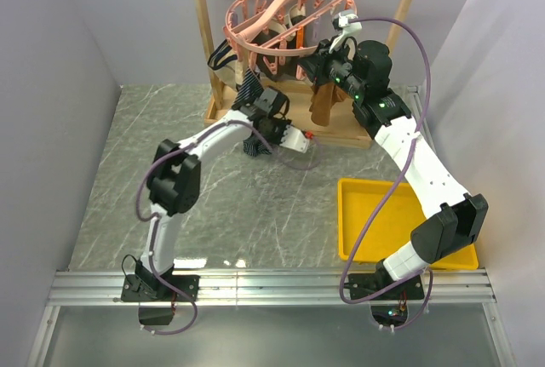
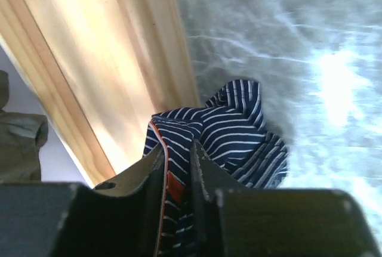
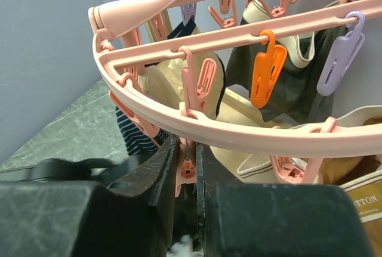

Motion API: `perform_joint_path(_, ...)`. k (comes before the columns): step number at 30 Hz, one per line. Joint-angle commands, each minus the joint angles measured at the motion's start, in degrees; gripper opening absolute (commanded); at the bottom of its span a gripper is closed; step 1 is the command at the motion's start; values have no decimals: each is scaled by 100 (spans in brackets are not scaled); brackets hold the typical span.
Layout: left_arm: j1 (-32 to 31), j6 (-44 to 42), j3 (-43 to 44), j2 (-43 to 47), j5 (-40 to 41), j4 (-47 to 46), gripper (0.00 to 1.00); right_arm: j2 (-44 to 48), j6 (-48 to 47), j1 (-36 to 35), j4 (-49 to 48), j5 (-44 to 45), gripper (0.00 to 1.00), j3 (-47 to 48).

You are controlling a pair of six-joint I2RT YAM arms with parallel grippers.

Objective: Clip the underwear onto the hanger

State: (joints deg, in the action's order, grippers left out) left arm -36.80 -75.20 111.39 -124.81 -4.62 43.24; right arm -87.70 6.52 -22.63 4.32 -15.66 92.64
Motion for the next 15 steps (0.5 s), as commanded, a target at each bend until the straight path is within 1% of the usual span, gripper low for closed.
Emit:
perform_joint_path(1, 85, 23, -957, 1185, -758, -772, 23, 95, 24, -48, -150, 98, 0, 114)
perform_joint_path(2, 128, 58, -1188, 1361, -994, -965, 19, 95, 33, -48, -150, 116, 0, 105)
perform_joint_path(3, 146, 162, -1416, 1737, -1145, -1367, 11, 78, 68, -48, -142, 125, 0, 105)
perform_joint_path(4, 181, 233, -1949, 1950, -1285, -1676, 0, 69, 86, -40, -133, 125, 0, 96)
perform_joint_path(5, 242, 321, -2268, 2178, -1435, -2036, 0, 69, 103, -39, -124, 107, 0, 114)
perform_joint_path(6, 260, 417, -2593, 2616, -1662, -2779, 0, 43, 138, -22, -107, 107, 0, 131)
perform_joint_path(7, 269, 384, -3188, 2811, -1708, -3065, 0, 34, 156, -4, -98, 124, 0, 149)
perform_joint_path(8, 269, 366, -3438, 3109, -1743, -3337, 1, 25, 182, -4, -80, 107, 0, 158)
perform_joint_path(10, 269, 488, -3877, 3322, -1858, -3908, 0, -10, 244, -4, -54, 98, 0, 193)
perform_joint_path(12, 296, 881, -4020, 3542, -1972, -4235, 0, -1, 288, 13, -28, 72, 0, 202)
perform_joint_path(14, 357, 1199, -4143, 3683, -2025, -4745, 0, 7, 314, 13, -19, 46, 0, 211)
perform_joint_path(15, 383, 1522, -4195, 3710, -1990, -5086, 0, 16, 340, 5, 8, 2, 0, 211)
